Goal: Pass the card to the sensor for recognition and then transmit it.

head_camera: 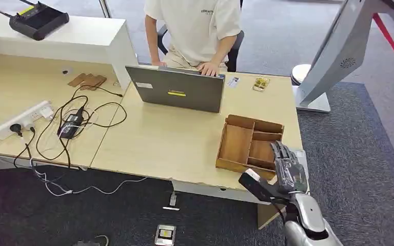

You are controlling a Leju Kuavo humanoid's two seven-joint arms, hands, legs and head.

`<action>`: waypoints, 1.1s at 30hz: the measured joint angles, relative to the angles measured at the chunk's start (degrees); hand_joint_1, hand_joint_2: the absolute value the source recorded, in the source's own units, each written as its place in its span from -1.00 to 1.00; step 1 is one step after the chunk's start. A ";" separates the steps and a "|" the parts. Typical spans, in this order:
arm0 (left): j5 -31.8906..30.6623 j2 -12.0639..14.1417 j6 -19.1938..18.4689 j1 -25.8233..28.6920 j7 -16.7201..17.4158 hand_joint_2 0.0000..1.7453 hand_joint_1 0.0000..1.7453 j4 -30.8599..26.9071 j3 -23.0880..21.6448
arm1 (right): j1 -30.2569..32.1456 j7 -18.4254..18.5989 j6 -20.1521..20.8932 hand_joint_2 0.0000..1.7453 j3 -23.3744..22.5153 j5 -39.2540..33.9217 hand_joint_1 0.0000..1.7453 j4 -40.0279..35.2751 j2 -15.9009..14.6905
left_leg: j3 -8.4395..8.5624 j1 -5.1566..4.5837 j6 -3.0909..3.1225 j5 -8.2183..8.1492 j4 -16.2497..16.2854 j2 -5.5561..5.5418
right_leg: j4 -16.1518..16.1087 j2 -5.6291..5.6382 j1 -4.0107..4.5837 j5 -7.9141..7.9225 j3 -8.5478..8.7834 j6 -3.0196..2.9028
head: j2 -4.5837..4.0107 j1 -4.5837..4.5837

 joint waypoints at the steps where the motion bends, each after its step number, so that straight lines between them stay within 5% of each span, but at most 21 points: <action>1: 0.00 -0.02 -0.04 -0.01 0.00 -1.00 -1.00 0.00 0.00 | -0.07 -0.09 0.00 1.00 0.24 0.11 -1.00 0.22 0.20 | 0.00 0.00 0.00 0.00 0.00 0.00 | 0.00 0.00 0.00 0.00 0.00 0.00 | 0.00 -0.02; 28: -0.74 -0.07 -0.61 -0.14 0.44 -1.00 -1.00 -0.33 -0.02 | -0.26 1.16 -0.02 1.00 1.51 0.35 -1.00 1.44 0.94 | 0.01 0.00 0.00 0.00 0.00 0.00 | -0.01 0.00 0.00 0.00 0.00 0.00 | 0.00 -0.02; 30: -0.76 -0.07 -0.52 -0.11 0.44 -1.00 -1.00 -0.33 -0.02 | -0.25 1.16 -0.20 1.00 1.49 0.13 -0.86 1.44 0.94 | 0.01 0.00 0.00 0.00 0.00 0.01 | -0.01 0.00 0.00 0.00 0.00 0.00 | 0.00 -0.02; 31: -0.83 -0.07 -0.52 -0.11 0.44 -1.00 -1.00 -0.33 -0.02 | -0.25 1.16 -0.37 1.00 1.47 -0.13 -0.52 1.44 0.92 | 0.02 0.00 0.00 0.00 0.00 0.00 | -0.01 0.00 -0.01 0.00 0.00 0.00 | 0.00 -0.02; 32: -0.87 -0.07 -0.55 -0.11 0.44 -1.00 -1.00 -0.31 -0.02 | -0.25 1.16 -0.50 1.00 1.46 -0.22 0.22 1.44 0.90 | 0.02 0.00 0.00 0.00 0.00 0.00 | -0.01 0.00 -0.01 0.00 0.00 0.00 | 0.00 -0.02; 33: -0.92 -0.09 -0.55 -0.11 0.44 -1.00 -1.00 -0.33 -0.02 | -0.25 1.16 -0.57 1.00 1.44 -0.29 0.22 1.44 0.87 | 0.02 0.00 0.00 0.00 0.01 0.00 | -0.01 0.00 0.00 0.00 0.00 0.00 | 0.00 -0.02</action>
